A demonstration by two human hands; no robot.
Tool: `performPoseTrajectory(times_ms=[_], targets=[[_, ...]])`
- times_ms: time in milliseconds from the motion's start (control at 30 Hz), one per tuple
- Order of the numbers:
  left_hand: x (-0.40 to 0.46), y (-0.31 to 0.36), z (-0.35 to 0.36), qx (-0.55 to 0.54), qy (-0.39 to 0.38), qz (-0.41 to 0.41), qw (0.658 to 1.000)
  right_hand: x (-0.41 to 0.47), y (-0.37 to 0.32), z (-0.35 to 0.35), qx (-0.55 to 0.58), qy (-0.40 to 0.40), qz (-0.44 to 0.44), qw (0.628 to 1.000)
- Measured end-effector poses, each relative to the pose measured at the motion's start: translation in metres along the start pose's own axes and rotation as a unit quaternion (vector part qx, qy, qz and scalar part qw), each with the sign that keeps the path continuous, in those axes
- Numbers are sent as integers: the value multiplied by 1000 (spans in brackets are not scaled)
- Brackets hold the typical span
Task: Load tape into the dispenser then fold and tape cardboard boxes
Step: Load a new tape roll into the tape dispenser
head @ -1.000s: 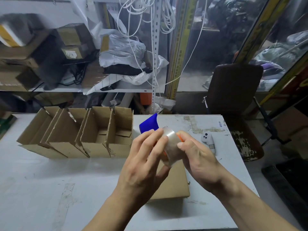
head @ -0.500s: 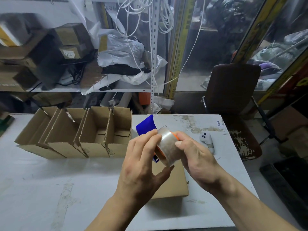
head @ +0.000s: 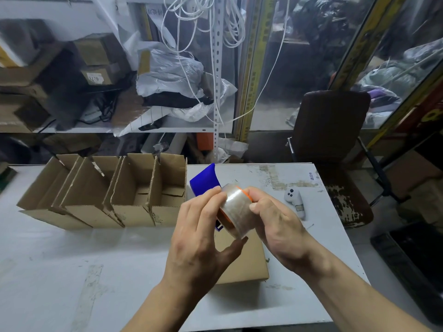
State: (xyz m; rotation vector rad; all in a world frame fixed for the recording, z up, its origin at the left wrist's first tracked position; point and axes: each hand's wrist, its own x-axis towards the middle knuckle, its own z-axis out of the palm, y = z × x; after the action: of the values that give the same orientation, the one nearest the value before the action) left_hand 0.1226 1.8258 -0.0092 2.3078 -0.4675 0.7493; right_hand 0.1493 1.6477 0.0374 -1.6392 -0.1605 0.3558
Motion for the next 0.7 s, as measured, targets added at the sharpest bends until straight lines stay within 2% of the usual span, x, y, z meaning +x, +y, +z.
performPoseTrajectory(times_ms=[700], targets=[[-2, -3, 6, -14, 3, -14, 1000, 4, -4, 0, -20, -36, 28, 999]])
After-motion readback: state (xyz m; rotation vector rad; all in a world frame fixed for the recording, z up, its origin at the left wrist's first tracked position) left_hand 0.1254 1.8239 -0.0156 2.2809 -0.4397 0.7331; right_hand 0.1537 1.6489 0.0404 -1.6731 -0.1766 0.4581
